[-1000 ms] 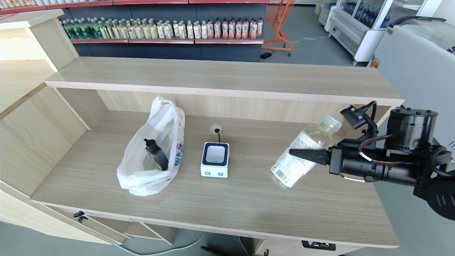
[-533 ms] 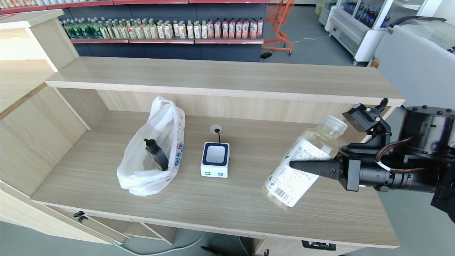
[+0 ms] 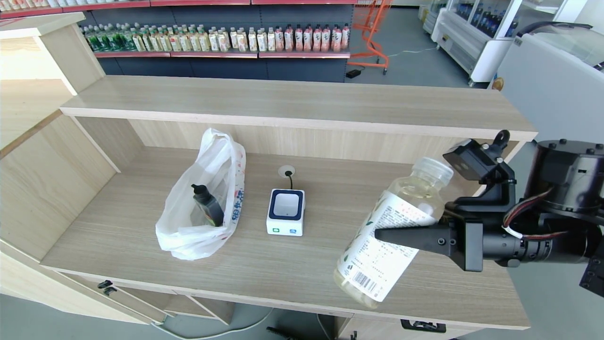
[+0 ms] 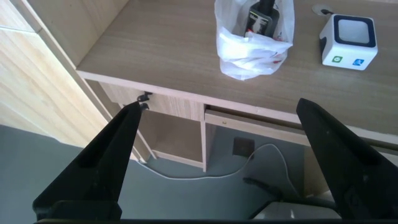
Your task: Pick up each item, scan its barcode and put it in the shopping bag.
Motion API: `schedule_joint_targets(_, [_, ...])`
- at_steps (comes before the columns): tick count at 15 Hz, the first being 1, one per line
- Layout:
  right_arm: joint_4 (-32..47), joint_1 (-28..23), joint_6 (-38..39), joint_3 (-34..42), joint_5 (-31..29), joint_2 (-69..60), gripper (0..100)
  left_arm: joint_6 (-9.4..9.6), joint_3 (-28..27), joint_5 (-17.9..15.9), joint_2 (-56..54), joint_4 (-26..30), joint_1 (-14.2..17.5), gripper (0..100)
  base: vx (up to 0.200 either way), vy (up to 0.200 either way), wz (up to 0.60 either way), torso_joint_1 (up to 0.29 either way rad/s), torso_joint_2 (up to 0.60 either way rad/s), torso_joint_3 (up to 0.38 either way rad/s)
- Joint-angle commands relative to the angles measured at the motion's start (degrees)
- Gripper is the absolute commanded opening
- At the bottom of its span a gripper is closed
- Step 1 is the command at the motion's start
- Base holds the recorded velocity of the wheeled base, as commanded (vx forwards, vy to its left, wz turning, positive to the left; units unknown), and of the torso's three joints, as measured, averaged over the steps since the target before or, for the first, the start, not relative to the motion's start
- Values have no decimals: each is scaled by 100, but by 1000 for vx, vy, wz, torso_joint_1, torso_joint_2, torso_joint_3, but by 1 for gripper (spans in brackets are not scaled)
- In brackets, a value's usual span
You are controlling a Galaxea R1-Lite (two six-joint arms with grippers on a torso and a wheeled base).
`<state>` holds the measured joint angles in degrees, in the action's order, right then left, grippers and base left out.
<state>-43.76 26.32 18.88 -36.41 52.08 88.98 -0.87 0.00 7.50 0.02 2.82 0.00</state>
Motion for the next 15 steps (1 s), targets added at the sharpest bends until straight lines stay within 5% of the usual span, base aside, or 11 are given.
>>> schedule_joint_targets(1, [-1, 40, 1, -15, 4, -3, 0, -1, 0, -3, -2, 0, 0, 100, 0, 0, 0, 0, 0, 0])
schedule_joint_targets(15, [87, 295, 89, -15, -22, -135, 0, -1, 0, -3, -2, 0, 0, 100, 0, 0, 0, 0, 0, 0])
